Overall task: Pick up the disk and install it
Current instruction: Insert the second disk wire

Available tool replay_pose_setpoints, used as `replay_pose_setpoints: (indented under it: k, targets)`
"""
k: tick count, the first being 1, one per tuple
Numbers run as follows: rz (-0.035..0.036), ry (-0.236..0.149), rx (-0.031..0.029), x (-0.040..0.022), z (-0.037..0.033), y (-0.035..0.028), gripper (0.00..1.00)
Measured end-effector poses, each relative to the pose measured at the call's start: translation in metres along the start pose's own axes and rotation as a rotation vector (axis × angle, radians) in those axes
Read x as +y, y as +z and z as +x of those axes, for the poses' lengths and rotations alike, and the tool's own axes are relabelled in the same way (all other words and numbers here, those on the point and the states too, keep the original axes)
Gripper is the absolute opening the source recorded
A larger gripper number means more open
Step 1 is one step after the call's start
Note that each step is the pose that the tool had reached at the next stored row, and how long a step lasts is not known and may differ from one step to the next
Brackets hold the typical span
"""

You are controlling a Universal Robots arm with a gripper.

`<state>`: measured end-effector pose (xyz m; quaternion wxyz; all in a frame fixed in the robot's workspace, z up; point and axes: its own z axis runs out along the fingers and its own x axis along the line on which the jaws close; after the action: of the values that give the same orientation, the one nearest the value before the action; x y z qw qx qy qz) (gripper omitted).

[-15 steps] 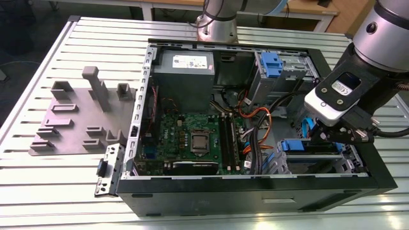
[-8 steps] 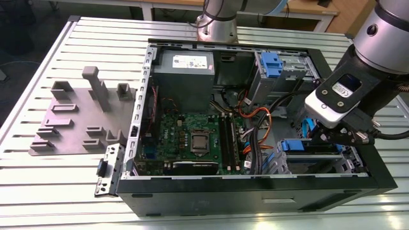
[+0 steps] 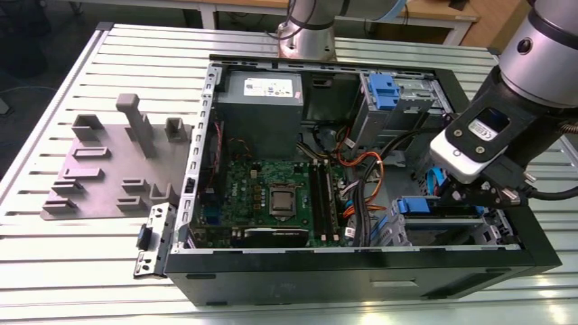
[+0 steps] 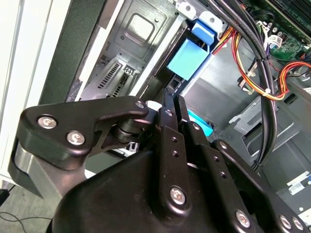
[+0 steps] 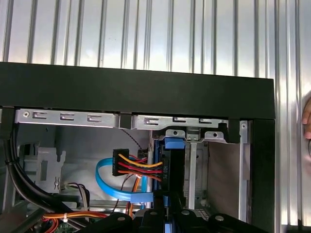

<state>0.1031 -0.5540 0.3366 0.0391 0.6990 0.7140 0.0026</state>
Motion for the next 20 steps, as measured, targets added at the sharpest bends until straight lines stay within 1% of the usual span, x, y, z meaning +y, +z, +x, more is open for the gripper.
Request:
replay_pose_setpoints:
  k: [6, 12, 16, 18, 19, 20]
  targets:
    - [0.0000, 0.000, 0.0027, 0.0000, -0.0005, 0.0020, 0.16]
    - [-0.0002, 0.001, 0.0098, 0.0002, -0.0008, 0.0038, 0.16]
    - [-0.0002, 0.001, 0.0100, 0.0002, -0.0010, 0.0041, 0.16]
    - [-0.0003, 0.001, 0.0112, 0.0003, -0.0010, 0.0028, 0.16]
    - [-0.0004, 0.001, 0.0120, 0.0004, -0.0011, 0.0011, 0.16]
    - [-0.0002, 0.001, 0.0110, 0.0006, -0.0013, -0.0020, 0.16]
